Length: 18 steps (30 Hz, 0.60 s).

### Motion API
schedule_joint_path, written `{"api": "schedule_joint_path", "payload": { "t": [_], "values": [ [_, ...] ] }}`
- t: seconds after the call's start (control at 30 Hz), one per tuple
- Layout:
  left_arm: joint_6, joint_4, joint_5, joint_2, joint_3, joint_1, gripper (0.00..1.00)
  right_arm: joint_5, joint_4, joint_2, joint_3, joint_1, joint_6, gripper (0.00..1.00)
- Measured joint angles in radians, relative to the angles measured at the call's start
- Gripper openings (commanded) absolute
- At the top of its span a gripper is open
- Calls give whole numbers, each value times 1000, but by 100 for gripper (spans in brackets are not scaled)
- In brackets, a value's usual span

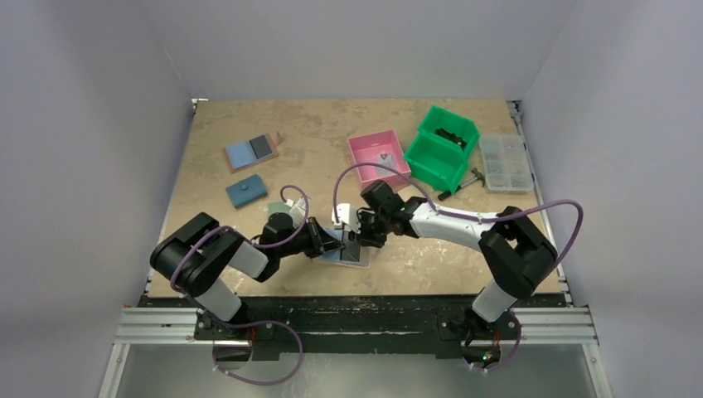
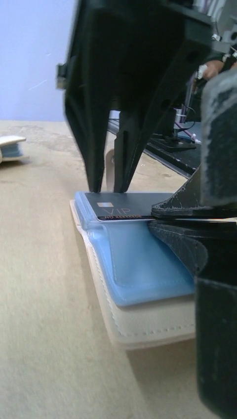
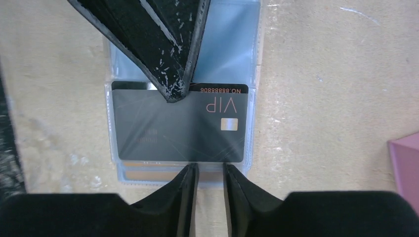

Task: Take the credit cards out of the card holder
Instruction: Remove the credit card from the card holder.

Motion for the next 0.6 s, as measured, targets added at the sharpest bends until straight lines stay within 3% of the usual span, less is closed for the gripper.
{"api": "schedule_joint_path", "payload": {
  "t": [0.23,0.6],
  "values": [
    [105,-8,17,-110,-5,-2,0,-319,-99,-33,25,-123,16,62],
    [253,36,12,-216,-42,-4,0,-616,-82,-92,39,-277,187,69]
  ]
}}
